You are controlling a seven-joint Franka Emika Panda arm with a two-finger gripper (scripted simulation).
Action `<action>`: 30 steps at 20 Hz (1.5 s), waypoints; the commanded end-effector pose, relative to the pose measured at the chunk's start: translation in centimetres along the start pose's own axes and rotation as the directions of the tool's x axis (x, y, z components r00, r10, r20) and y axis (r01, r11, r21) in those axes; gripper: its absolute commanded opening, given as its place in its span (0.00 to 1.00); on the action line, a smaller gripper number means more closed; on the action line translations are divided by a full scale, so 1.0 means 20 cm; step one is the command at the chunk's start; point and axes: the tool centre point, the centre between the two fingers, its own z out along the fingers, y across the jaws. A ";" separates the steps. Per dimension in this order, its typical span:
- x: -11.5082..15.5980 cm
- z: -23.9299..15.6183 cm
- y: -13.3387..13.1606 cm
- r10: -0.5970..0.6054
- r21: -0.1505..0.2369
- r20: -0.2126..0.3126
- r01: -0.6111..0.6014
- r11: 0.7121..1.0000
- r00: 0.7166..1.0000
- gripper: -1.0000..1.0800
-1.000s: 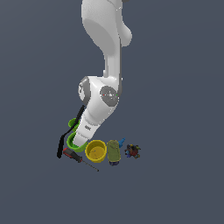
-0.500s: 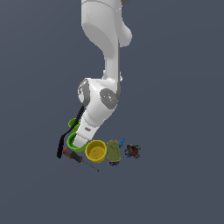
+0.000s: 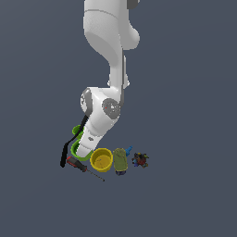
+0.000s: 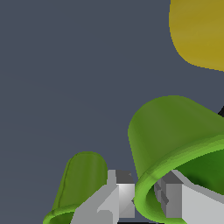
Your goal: Pick up a designated object from a clutter of objects.
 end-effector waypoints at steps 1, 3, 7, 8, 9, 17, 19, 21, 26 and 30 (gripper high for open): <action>0.00 0.00 0.00 -0.001 0.000 0.000 0.001 1.000 1.000 0.00; 0.00 0.00 0.00 -0.001 0.000 0.000 0.001 1.000 1.000 0.00; 0.00 0.00 0.00 -0.001 0.000 0.000 0.001 1.000 1.000 0.00; 0.00 0.00 0.00 0.000 -0.001 0.000 0.000 1.000 1.000 0.00; 0.00 0.00 0.00 0.000 -0.001 0.000 0.000 1.000 1.000 0.00; 0.01 -0.10 -0.04 0.000 -0.001 0.000 0.000 1.000 1.000 0.00; 0.02 -0.15 -0.06 -0.001 -0.001 0.000 0.001 1.000 1.000 0.00; 0.02 -0.21 -0.08 -0.001 -0.001 0.000 0.001 1.000 1.000 0.00; 0.04 -0.41 -0.16 -0.002 -0.001 0.001 0.002 1.000 1.000 0.00; 0.07 -0.62 -0.24 -0.002 -0.001 0.001 0.002 1.000 1.000 0.00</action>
